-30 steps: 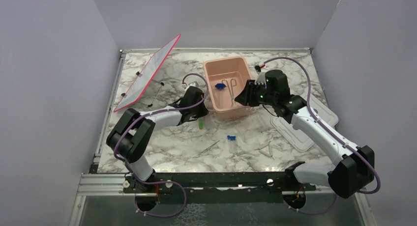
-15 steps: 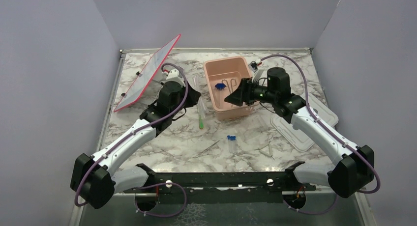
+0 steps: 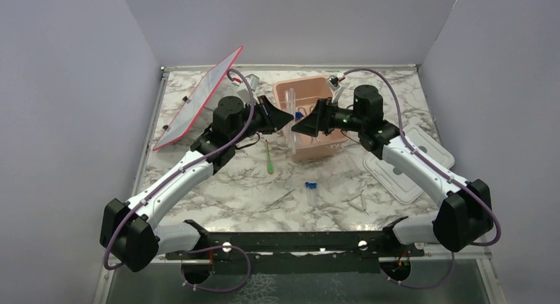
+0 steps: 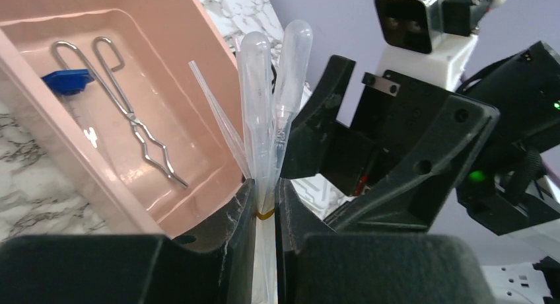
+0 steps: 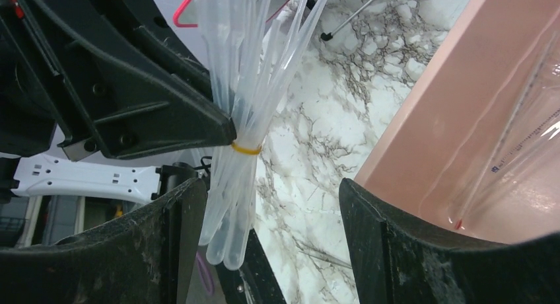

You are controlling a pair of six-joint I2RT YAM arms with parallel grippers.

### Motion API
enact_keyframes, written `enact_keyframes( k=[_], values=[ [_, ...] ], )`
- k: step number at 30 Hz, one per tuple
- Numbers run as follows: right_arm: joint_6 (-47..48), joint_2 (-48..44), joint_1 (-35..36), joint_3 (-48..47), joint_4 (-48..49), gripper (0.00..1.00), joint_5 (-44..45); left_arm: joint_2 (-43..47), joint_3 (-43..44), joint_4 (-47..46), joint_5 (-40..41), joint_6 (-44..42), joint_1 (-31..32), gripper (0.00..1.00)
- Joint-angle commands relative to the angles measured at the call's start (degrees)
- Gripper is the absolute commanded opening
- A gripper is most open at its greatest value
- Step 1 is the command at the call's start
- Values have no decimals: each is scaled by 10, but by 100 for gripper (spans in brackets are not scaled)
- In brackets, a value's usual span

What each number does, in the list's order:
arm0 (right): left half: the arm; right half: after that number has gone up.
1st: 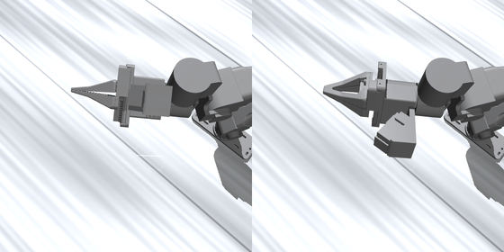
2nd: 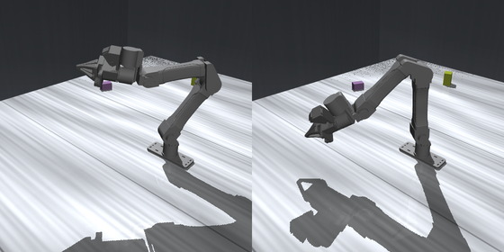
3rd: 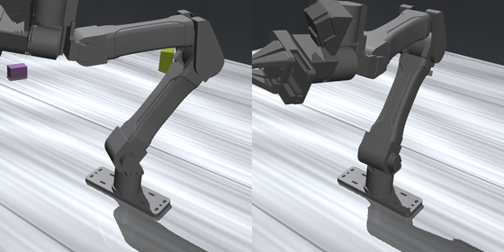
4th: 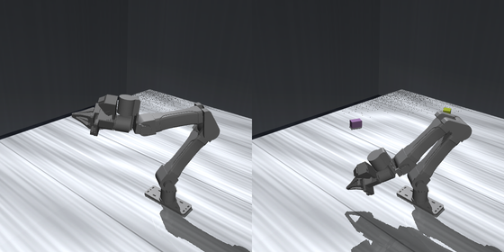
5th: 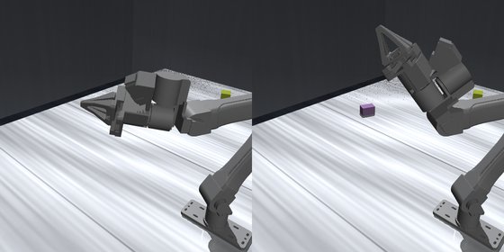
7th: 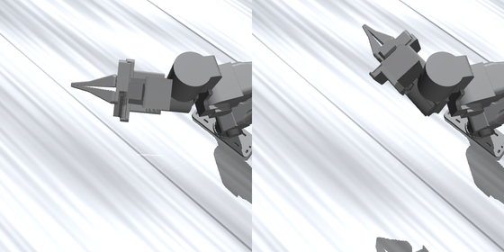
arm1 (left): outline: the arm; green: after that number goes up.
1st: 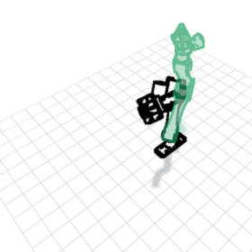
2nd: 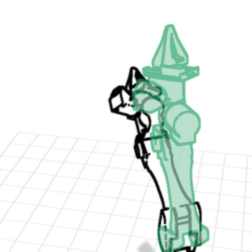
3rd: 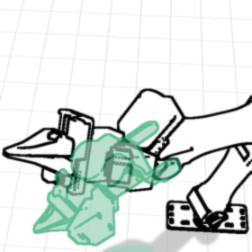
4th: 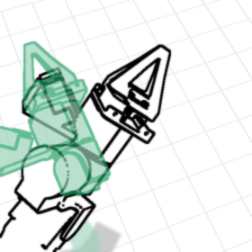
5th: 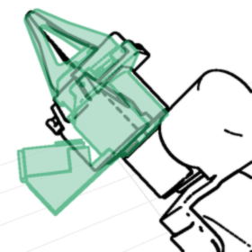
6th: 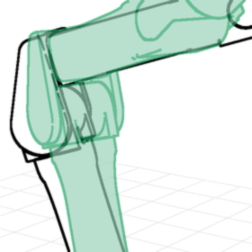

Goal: Organize the chemistry lab equipment

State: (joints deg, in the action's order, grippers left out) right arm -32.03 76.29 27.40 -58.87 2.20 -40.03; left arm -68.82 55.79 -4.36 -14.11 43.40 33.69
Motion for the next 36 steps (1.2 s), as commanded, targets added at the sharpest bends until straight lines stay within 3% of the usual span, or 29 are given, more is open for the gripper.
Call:
enact_keyframes(
  k=[1, 9, 16, 19, 26, 36],
  values=[
    [-37, 19, 6, -18, 60, 78, -25, -17, 10, -59, -48, 49, -2, 16],
    [-75, 59, 11, -24, 71, 70, -28, -28, 0, -69, -35, 73, -2, 16],
    [-73, 76, 13, -24, 77, 42, -29, -29, 4, -51, -27, 86, -2, 20],
    [-81, 70, 13, -17, 97, 32, -29, -30, 8, -44, -27, 84, -2, 29],
    [-68, 48, 13, -17, 80, 26, 18, -26, 30, 9, -5, 49, -5, 63],
    [43, 90, 7, -98, -86, 24, 165, 23, 51, 123, 98, -71, -19, 75]
  ],
)
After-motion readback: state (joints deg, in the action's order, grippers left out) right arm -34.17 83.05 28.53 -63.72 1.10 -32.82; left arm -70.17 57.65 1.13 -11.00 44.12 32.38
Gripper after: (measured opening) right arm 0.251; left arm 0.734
